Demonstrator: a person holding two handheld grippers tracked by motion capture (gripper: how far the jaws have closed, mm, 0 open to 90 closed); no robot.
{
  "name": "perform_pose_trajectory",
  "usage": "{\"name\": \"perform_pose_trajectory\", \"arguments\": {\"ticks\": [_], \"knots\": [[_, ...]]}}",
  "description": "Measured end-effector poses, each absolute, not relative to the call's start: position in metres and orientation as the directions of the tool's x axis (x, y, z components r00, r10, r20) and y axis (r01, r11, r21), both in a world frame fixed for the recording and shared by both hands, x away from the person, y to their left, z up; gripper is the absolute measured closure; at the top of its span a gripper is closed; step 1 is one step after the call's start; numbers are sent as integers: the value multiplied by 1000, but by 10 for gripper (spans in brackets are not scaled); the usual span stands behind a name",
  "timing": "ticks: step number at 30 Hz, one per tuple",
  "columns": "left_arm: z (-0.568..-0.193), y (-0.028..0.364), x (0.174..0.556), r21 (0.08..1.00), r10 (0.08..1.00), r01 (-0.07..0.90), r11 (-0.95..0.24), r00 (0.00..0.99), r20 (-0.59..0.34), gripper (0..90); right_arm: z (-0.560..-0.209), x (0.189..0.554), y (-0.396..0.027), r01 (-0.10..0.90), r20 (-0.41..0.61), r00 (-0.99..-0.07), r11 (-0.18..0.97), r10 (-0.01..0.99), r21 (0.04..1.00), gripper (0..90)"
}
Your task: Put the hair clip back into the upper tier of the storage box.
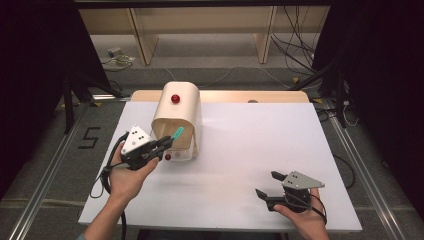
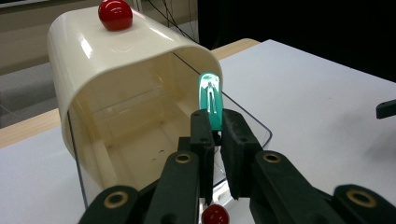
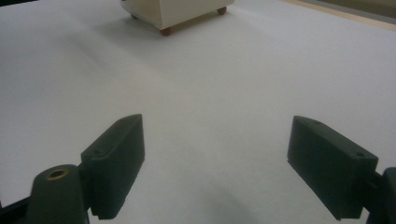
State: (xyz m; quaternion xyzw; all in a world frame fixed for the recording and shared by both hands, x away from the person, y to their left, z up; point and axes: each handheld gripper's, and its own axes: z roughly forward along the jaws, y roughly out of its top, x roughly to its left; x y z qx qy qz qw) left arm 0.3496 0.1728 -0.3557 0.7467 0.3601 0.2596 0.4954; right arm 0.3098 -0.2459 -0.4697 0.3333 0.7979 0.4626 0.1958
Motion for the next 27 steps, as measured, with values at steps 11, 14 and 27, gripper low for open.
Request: {"name": "perform_pose_trajectory", "arguments": {"ticks": [11, 14, 27], "knots": [[-355, 173, 352, 927, 797, 282, -249, 604, 30, 831, -470, 310, -246, 351, -4, -701, 350, 714, 868, 200], [-355, 173, 352, 926, 796, 284, -250, 604, 30, 831, -470, 310, -246, 352, -4, -701, 350, 714, 868, 201], [-355, 174, 355, 920, 803, 298, -257, 596, 31, 831, -470, 310, -246, 350, -6, -702, 352, 712, 868, 201]]}}
